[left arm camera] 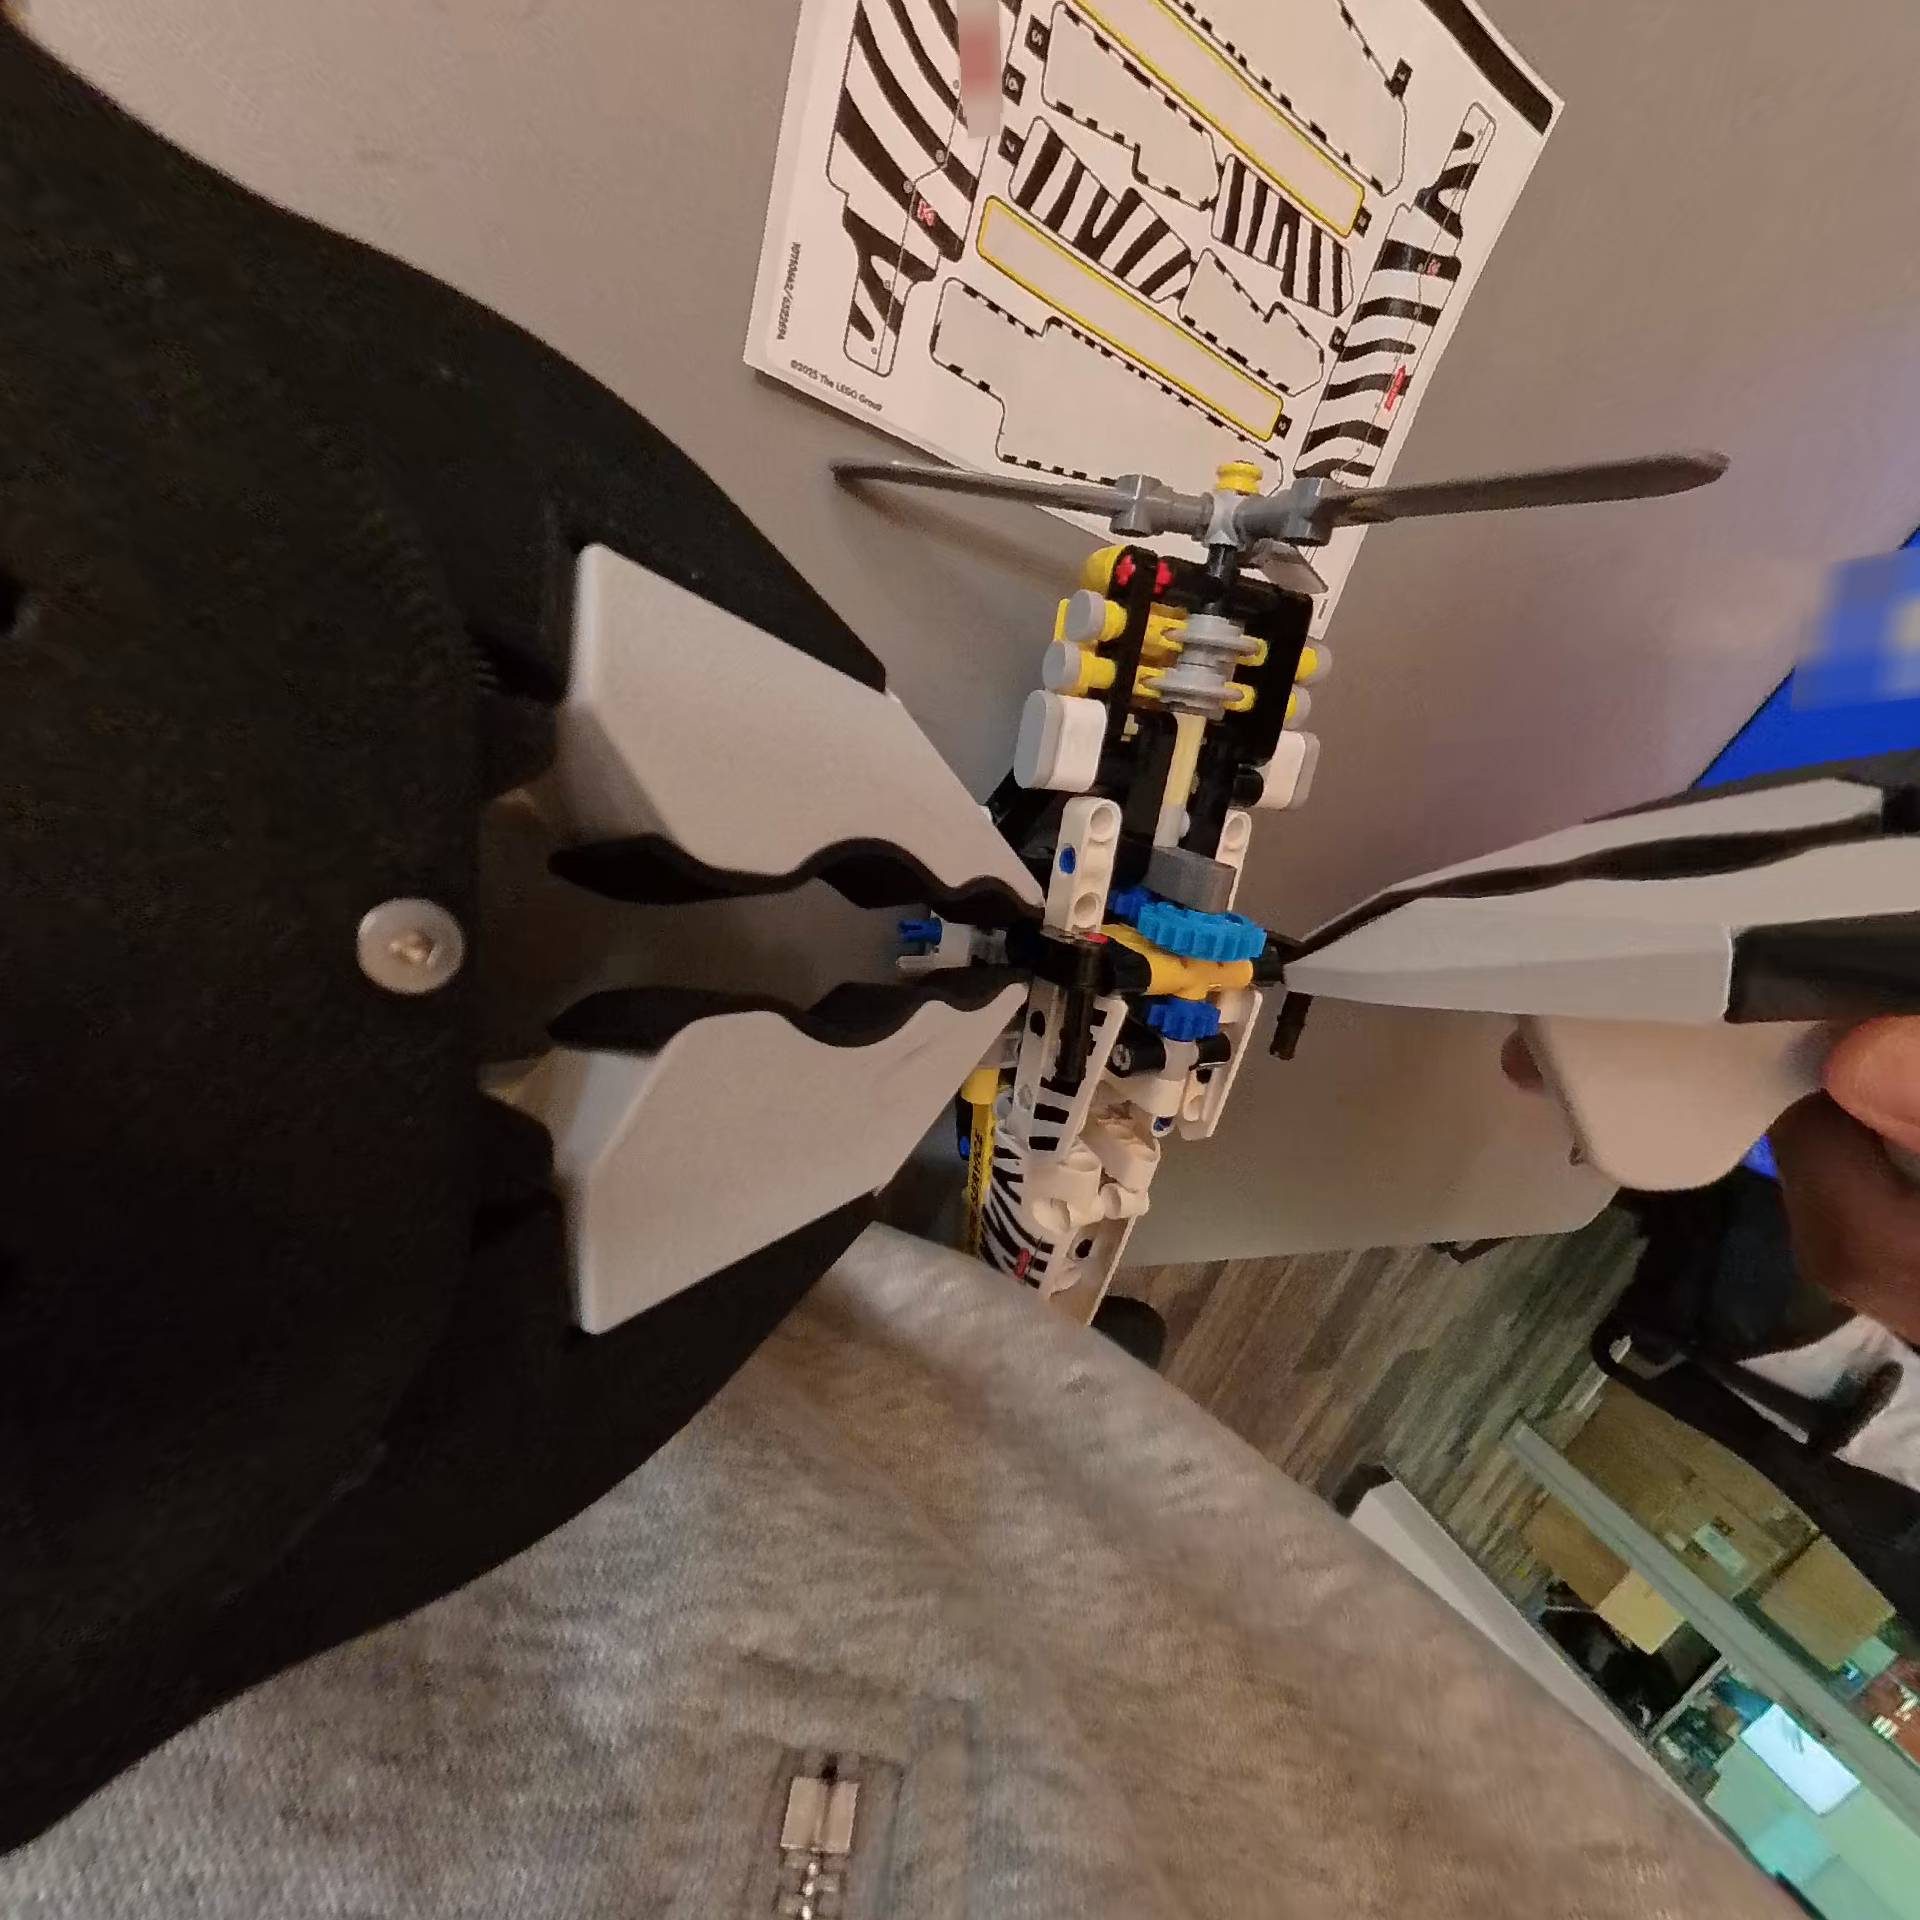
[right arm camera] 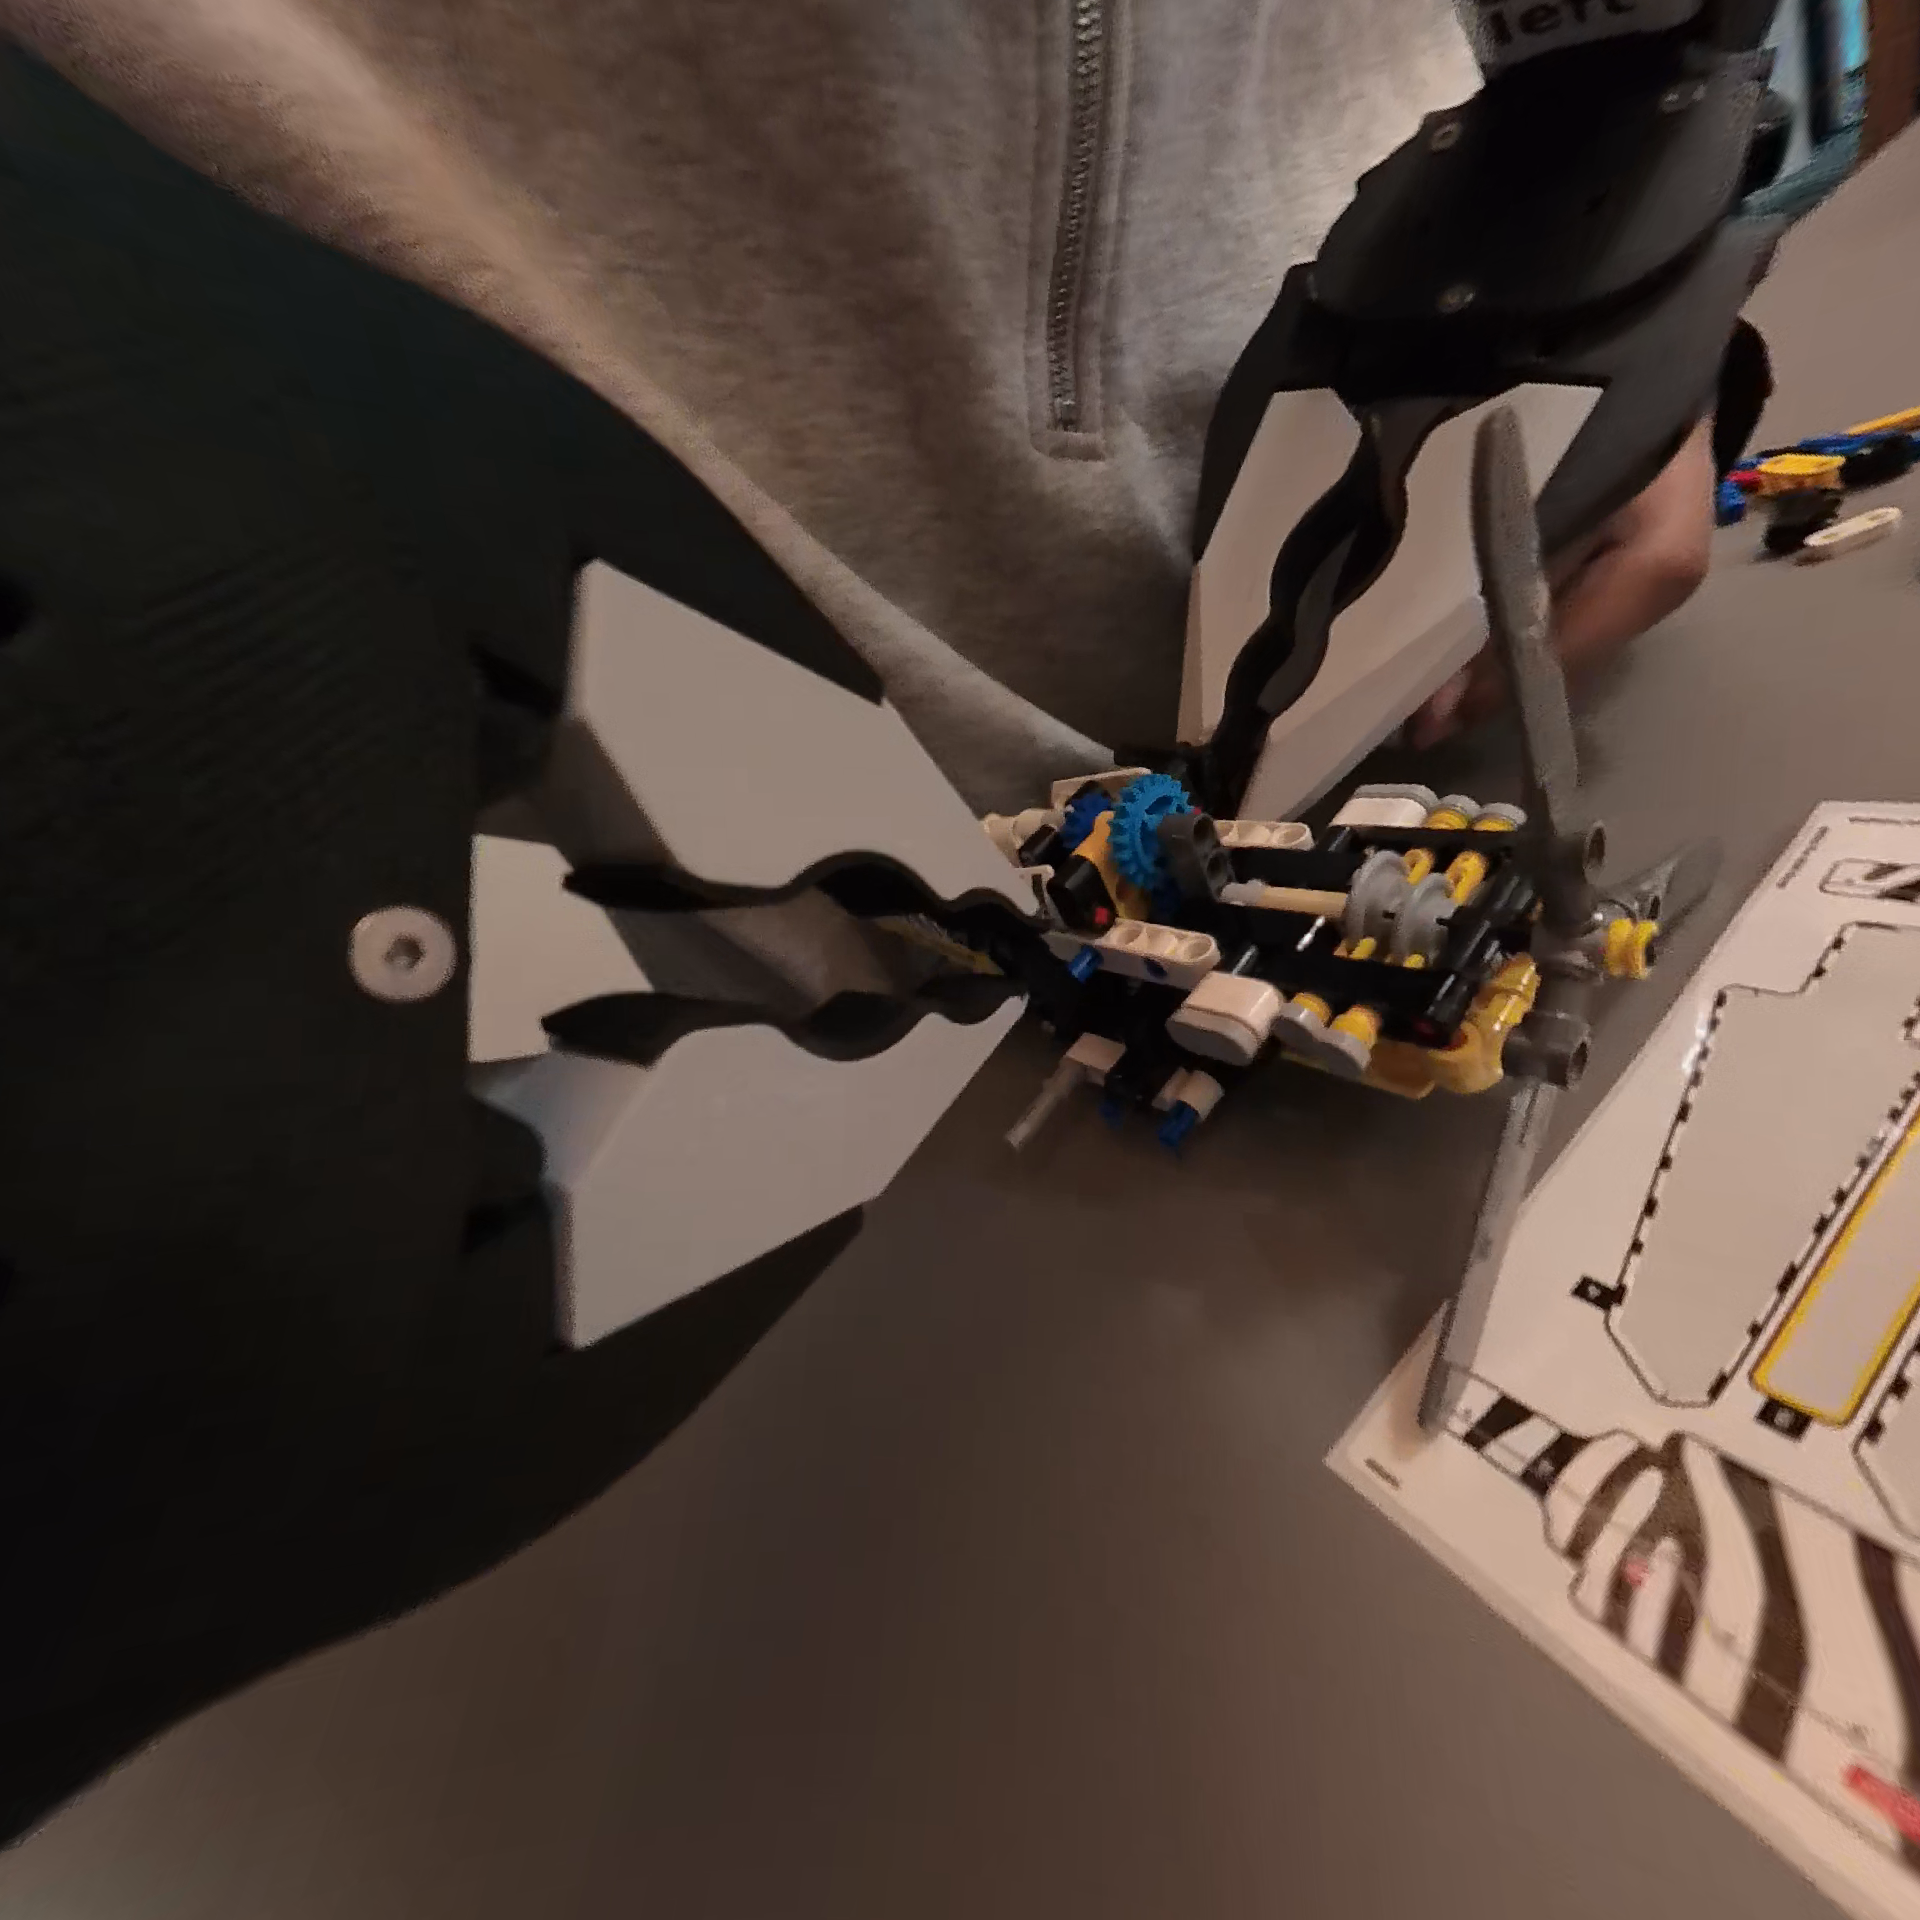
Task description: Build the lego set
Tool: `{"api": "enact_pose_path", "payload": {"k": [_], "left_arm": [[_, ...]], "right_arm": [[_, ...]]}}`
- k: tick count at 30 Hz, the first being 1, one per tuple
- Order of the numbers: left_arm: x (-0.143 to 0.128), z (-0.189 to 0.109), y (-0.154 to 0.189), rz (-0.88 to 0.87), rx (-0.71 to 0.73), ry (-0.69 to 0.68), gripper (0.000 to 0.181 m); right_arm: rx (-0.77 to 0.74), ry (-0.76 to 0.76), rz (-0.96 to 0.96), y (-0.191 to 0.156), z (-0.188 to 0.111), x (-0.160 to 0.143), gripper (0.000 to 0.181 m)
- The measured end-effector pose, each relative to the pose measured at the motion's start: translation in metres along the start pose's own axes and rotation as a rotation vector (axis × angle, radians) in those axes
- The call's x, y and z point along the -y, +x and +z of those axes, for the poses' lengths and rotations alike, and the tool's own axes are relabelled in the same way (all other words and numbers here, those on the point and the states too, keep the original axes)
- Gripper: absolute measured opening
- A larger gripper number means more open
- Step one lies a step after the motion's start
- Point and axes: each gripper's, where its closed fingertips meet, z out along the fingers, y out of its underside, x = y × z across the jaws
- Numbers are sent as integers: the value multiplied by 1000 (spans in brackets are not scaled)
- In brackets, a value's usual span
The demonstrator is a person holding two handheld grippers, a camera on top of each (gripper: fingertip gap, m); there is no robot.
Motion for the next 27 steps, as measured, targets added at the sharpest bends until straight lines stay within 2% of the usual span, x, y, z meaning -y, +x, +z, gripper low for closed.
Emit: {"api": "enact_pose_path", "payload": {"k": [12, 21, 27], "left_arm": [[0, 0, 0, -3, -5, -1, 2], [0, 0, 2, 1, -5, -3, 2], [0, 0, 3, 0, -6, -4, 2]], "right_arm": [[-41, -183, -16, 0, 0, 2, 5], [-10, -143, -13, -2, 2, 0, 5], [0, -104, -110, -7, 3, -3, 5]]}}
